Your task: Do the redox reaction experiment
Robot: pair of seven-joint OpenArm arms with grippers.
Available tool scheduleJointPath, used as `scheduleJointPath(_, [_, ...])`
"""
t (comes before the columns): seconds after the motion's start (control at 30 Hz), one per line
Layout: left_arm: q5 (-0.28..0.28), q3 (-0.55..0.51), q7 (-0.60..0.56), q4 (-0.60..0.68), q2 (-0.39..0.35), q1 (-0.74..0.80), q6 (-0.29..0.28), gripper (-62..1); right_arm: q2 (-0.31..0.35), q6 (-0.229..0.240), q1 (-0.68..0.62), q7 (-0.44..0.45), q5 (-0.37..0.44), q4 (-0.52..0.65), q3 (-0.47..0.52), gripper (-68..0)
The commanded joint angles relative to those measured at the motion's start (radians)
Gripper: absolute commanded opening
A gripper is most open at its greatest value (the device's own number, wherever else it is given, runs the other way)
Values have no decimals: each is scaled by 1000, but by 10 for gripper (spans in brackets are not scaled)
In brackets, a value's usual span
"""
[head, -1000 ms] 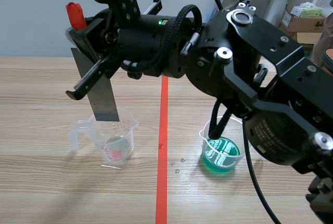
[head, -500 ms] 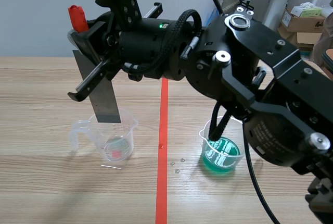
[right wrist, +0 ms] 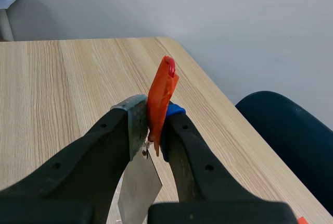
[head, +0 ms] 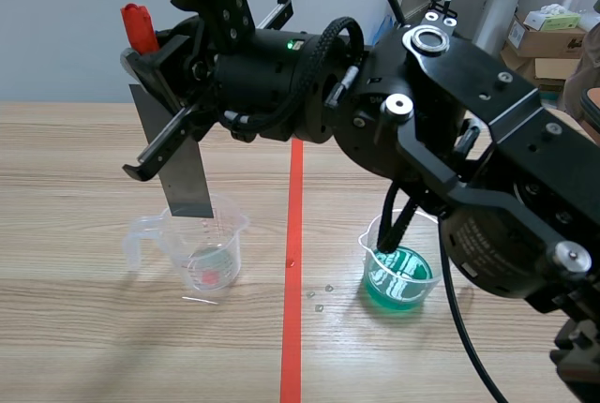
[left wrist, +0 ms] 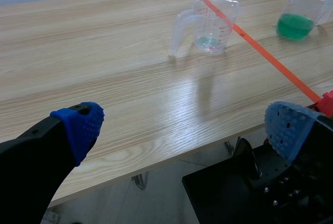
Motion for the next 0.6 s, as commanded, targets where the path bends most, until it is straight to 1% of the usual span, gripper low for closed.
scheduleJointPath(0.0, [-7,3,-18,12,-1,1,-5,14,-6,-6,18,19,10,8,1,-656])
scheduleJointPath(0.4, [-7,3,-18,12,0,1,-5,14,-6,-6,18,19,11,8,1,-656])
scheduleJointPath(0.57, [-7,3,-41,11,0,1,-5,14,-6,-6,18,19,11,8,1,-656])
